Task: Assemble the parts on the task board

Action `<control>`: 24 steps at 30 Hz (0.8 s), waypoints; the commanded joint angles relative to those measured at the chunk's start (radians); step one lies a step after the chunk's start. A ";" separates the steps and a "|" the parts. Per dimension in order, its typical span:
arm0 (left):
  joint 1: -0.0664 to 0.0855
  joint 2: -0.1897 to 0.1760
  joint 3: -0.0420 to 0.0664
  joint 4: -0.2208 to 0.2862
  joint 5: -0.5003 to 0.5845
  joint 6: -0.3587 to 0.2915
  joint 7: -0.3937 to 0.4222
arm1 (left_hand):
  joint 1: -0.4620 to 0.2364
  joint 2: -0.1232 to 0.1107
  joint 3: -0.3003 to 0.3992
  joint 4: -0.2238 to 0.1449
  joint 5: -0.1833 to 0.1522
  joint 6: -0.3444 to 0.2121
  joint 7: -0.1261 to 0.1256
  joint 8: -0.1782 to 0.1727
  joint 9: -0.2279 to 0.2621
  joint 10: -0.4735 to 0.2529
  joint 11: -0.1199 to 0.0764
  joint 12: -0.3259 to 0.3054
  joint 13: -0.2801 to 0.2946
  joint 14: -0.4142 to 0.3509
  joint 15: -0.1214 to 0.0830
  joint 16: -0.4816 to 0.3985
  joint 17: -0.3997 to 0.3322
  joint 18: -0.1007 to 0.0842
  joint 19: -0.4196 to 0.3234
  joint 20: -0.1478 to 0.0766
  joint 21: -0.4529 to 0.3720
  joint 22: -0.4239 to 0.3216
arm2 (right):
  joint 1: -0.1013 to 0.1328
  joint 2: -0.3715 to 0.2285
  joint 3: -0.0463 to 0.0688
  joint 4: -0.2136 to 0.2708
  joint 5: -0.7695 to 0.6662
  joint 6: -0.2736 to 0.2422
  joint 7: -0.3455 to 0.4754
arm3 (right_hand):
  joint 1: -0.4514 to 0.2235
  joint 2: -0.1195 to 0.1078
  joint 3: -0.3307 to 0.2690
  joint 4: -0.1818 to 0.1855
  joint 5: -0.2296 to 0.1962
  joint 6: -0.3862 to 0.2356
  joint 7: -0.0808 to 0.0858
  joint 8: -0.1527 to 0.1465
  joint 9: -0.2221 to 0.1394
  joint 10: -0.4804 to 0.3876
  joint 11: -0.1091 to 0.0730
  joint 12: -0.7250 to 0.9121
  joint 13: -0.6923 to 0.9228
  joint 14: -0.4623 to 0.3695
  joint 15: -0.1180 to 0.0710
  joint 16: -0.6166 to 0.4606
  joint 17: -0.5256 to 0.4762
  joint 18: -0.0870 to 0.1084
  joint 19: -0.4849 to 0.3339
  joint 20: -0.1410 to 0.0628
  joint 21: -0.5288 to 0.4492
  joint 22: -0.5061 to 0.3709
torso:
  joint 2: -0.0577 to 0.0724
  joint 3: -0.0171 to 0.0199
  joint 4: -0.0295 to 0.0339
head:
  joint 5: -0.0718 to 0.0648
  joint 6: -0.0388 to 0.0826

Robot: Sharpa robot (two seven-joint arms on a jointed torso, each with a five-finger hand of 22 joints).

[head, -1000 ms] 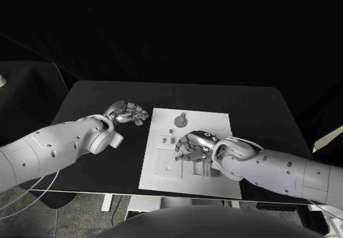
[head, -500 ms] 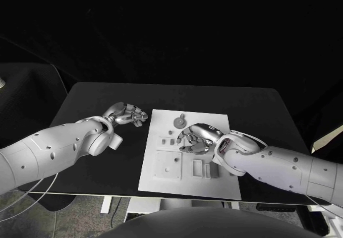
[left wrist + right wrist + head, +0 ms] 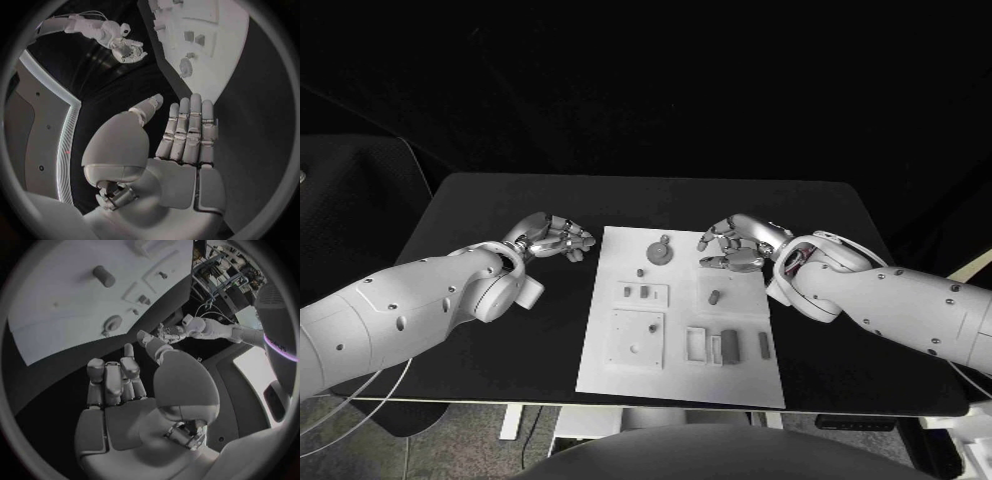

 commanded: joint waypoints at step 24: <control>0.001 -0.002 0.001 0.000 0.006 0.010 0.010 | -0.003 0.004 -0.005 -0.001 0.003 -0.007 -0.001 -0.005 -0.001 -0.007 0.001 -0.006 0.001 0.005 0.003 -0.007 -0.002 0.002 -0.007 -0.002 -0.007 0.002 | -0.051 -0.038 -0.023 -0.013 -0.119 0.106 -0.008 | -0.076 -0.055 -0.159 0.007 -0.003 -0.288 0.036 -0.033 -0.061 -0.107 0.031 -0.003 0.006 -0.096 0.022 -0.010 -0.006 -0.002 -0.075 0.001 0.022 -0.020 | 0.001 -0.0002 0.0015 | -0.015 0.007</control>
